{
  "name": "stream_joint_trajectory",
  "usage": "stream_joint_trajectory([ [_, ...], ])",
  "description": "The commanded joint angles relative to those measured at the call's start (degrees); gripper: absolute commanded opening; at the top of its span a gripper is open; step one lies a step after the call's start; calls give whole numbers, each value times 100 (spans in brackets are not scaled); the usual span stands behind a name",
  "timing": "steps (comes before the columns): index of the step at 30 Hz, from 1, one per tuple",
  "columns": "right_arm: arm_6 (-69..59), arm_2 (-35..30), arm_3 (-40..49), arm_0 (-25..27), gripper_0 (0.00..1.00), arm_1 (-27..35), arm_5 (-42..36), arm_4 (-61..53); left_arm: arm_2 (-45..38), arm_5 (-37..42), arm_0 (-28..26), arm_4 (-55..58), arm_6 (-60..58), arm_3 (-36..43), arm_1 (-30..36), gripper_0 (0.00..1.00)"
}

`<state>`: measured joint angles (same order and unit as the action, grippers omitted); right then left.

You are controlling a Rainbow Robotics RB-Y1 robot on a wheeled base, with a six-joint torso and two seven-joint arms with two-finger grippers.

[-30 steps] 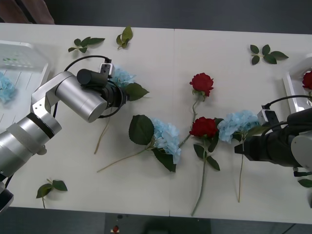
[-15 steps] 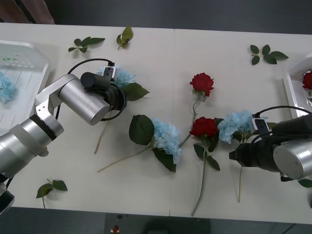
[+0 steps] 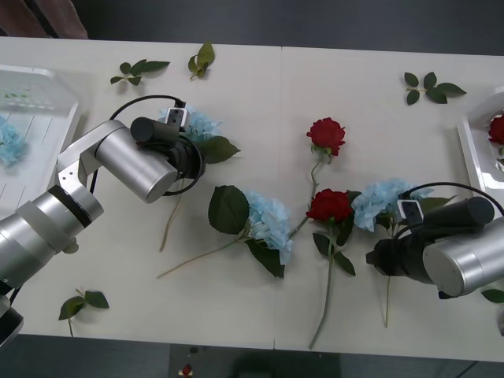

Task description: Put the red flowers into the right box and the blue flowers into the left box

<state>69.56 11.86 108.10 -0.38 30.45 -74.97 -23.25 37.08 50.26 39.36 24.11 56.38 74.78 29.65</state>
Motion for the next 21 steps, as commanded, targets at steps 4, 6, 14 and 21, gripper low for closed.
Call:
stream_joint_trajectory([
  [4, -347, -34, 45, -50, 0, -39, 79, 93, -218, -52, 265, -91, 215, 186, 58, 0],
  [6, -347, -34, 45, -59, 0, -39, 79, 84, -377, 19, 265, -56, 215, 335, 76, 0],
  [14, -294, -148, 89, -103, 0, -39, 96, 84, -1045, 1478, 256, 322, 259, 1671, 410, 0],
  [21, -189, -553, 414, -103, 0, 31, 61, -276, -1827, 3148, 221, 1069, 365, 2928, 1078, 0],
])
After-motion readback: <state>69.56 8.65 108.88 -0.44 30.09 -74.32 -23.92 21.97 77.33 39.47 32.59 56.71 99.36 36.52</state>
